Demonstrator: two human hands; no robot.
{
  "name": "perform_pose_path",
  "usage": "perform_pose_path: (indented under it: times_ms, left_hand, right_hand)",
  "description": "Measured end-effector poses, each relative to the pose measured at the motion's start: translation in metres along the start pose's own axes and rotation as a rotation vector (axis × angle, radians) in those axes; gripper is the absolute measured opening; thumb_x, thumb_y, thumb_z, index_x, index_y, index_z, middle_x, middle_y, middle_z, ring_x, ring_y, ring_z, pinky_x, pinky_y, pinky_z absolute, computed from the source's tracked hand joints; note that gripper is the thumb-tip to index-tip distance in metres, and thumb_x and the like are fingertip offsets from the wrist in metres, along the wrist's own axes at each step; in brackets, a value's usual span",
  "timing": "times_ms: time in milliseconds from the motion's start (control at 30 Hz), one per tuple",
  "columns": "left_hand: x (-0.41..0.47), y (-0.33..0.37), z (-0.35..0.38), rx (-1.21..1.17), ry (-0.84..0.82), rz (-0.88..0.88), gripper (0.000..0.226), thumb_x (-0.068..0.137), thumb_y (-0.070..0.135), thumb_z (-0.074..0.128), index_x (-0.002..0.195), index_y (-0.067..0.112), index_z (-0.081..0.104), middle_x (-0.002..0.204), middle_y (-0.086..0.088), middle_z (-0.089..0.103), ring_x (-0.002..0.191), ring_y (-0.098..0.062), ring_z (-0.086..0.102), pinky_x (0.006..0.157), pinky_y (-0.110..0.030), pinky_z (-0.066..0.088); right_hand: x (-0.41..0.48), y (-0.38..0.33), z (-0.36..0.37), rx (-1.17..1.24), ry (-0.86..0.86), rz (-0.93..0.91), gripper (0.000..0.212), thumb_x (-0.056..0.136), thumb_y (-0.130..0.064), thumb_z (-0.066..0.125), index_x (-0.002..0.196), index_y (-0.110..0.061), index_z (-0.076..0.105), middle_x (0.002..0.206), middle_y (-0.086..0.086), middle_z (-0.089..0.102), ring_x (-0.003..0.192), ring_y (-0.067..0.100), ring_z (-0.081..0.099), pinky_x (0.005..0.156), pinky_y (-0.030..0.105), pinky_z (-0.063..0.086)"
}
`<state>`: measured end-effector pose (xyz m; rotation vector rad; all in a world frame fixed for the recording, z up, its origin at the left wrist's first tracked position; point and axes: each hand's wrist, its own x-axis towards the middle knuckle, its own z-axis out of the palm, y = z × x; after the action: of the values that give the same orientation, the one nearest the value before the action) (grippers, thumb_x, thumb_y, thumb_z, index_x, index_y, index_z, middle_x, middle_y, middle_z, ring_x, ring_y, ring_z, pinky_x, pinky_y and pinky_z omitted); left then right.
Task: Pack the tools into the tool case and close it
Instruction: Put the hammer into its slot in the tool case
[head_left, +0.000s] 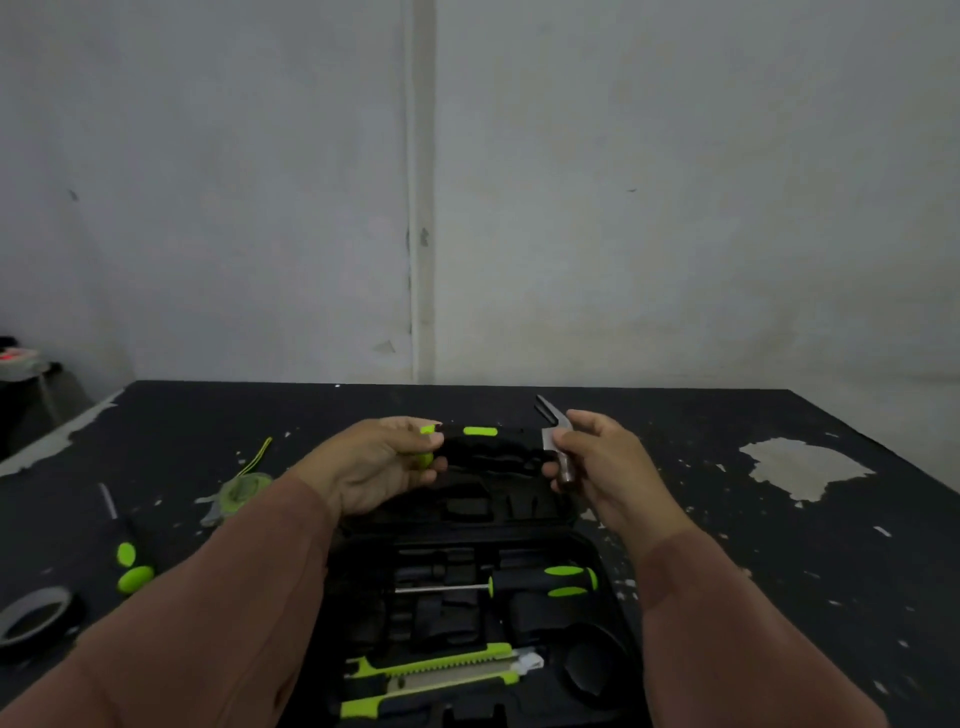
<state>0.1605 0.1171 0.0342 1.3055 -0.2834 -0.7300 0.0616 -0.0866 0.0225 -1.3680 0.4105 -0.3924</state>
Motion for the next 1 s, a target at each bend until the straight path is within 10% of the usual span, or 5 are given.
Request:
perform_pose_path:
  times_ms: [633, 1000]
  left_hand:
    - [0.073, -0.035, -0.029, 0.539, 0.358, 0.237, 0.013, 0.079, 0.005, 0.068, 0.087, 0.013, 0.06, 0.091, -0.012, 0.068, 0.083, -0.027, 0.065, 0.085, -0.046, 0.054]
    - [0.076, -0.045, -0.03, 0.878, 0.319, 0.259, 0.036, 0.078, 0.008, 0.07, 0.113, 0.017, 0.066, 0.091, 0.0, 0.066, 0.077, -0.011, 0.057, 0.076, -0.021, 0.039]
  right_hand:
    - [0.036, 0.045, 0.001, -0.677, 0.199, -0.283, 0.012, 0.079, -0.02, 0.067, 0.082, -0.028, 0.059, 0.081, -0.002, 0.066, 0.078, 0.016, 0.061, 0.062, 0.017, 0.041]
    - [0.037, 0.049, 0.001, -0.802, 0.184, -0.312, 0.011, 0.083, -0.02, 0.06, 0.094, -0.018, 0.062, 0.092, -0.001, 0.064, 0.084, 0.018, 0.059, 0.073, 0.026, 0.041]
